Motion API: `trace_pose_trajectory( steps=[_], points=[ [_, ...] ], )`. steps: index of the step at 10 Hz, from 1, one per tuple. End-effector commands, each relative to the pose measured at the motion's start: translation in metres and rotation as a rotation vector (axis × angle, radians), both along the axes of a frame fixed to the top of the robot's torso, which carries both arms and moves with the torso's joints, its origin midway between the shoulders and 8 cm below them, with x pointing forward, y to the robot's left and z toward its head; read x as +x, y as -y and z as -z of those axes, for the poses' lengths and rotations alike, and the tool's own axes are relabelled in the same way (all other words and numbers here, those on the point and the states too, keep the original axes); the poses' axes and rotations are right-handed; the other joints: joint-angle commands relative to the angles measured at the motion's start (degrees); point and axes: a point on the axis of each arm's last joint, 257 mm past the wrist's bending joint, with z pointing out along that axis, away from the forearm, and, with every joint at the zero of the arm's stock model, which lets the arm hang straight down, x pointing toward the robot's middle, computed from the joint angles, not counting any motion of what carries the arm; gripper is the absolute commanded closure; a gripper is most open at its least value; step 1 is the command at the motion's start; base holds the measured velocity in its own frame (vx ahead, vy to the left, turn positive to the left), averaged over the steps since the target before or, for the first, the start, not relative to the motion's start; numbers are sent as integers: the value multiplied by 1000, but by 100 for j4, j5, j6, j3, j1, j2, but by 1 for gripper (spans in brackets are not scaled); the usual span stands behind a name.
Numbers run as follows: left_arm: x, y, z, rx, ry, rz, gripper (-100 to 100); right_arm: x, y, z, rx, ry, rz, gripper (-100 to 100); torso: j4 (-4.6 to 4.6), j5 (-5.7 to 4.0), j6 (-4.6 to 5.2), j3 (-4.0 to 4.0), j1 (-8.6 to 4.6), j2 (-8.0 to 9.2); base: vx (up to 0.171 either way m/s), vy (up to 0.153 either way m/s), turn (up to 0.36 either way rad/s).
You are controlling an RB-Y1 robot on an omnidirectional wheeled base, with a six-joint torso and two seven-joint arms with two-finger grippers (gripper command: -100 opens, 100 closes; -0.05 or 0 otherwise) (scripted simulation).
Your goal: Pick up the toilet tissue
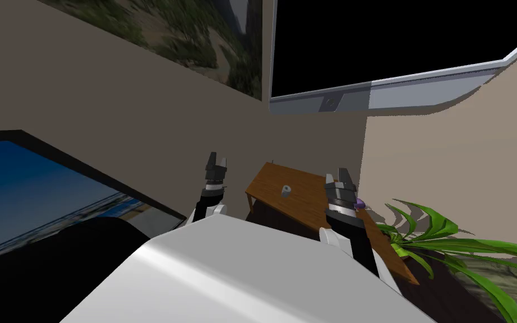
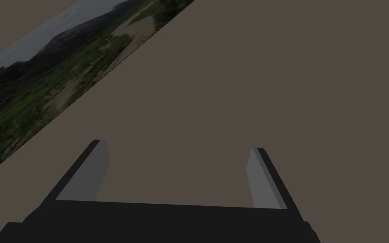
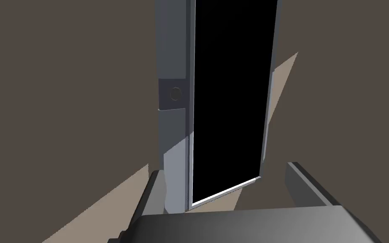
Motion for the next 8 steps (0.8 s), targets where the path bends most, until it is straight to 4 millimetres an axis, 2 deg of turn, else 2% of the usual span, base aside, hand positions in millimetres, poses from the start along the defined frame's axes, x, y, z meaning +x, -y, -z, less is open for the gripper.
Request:
trace_pose_trajectory(
  steps=[1, 4, 7, 8],
  points=[
    [0, 0, 0, 0, 0, 0, 0, -1, -10, 7, -15, -22, -37, -100, 0, 0, 0, 0, 0, 0, -78, -50, 185],
    [0, 0, 0, 0, 0, 0, 0, -1, -24, 23, -39, -72, -96, -100, 11, -9, -1, 28, -40, 48, -126, -101, 179],
    [0, 0, 0, 0, 0, 0, 0, -1, -41, 51, -67, -151, -176, -100, 9, -10, -3, 23, -46, 39, -103, -102, 267],
    [0, 0, 0, 0, 0, 0, 0, -1, -42, 51, -75, -154, -180, -100, 9, -10, 0, 22, -47, 36, -50, -65, 78]
  ],
)
